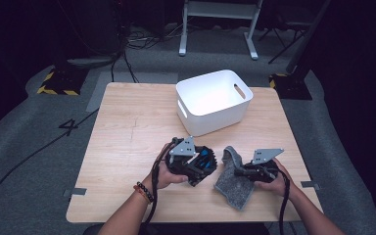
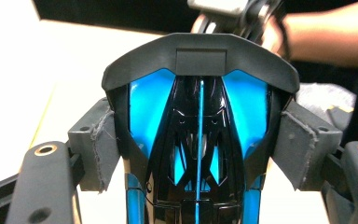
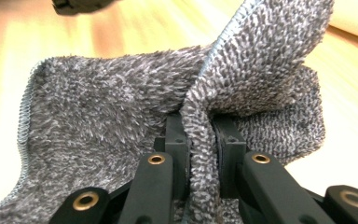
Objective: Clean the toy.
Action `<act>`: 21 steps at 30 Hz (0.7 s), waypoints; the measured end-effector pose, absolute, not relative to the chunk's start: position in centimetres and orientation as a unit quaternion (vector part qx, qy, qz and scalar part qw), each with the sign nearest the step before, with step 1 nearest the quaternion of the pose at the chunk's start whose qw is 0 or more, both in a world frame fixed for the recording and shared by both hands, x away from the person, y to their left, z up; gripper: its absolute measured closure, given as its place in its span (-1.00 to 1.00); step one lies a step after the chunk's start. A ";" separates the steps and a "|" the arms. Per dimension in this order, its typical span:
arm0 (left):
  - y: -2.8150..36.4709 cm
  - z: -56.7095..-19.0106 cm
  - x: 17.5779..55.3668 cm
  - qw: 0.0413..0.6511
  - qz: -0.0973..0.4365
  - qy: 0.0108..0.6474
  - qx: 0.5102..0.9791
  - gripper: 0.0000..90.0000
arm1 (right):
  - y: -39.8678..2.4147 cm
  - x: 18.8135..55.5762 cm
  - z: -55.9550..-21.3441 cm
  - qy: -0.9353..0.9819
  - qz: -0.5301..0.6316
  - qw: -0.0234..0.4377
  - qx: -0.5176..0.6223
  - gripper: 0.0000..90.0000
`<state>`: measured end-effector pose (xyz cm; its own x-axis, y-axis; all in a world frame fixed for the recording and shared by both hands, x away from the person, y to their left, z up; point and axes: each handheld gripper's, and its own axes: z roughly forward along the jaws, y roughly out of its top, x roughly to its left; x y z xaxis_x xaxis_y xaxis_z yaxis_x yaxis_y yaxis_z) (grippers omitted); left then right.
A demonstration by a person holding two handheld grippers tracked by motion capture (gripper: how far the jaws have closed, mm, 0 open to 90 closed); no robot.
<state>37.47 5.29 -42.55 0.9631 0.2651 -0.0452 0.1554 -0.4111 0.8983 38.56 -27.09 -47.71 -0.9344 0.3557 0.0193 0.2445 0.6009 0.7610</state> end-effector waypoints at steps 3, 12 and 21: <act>5.9 -43.2 38.1 0.507 0.057 0.144 0.848 -0.44 | -28.3 39.2 -47.9 0.893 0.403 0.076 0.183 0.75; 6.3 -44.1 39.4 0.465 0.061 0.185 0.864 -0.44 | -29.6 39.9 -48.1 0.898 0.381 0.086 0.202 0.73; 5.3 -44.7 40.1 0.399 0.072 0.231 0.884 -0.44 | -29.7 40.1 -48.2 0.900 0.373 0.087 0.205 0.69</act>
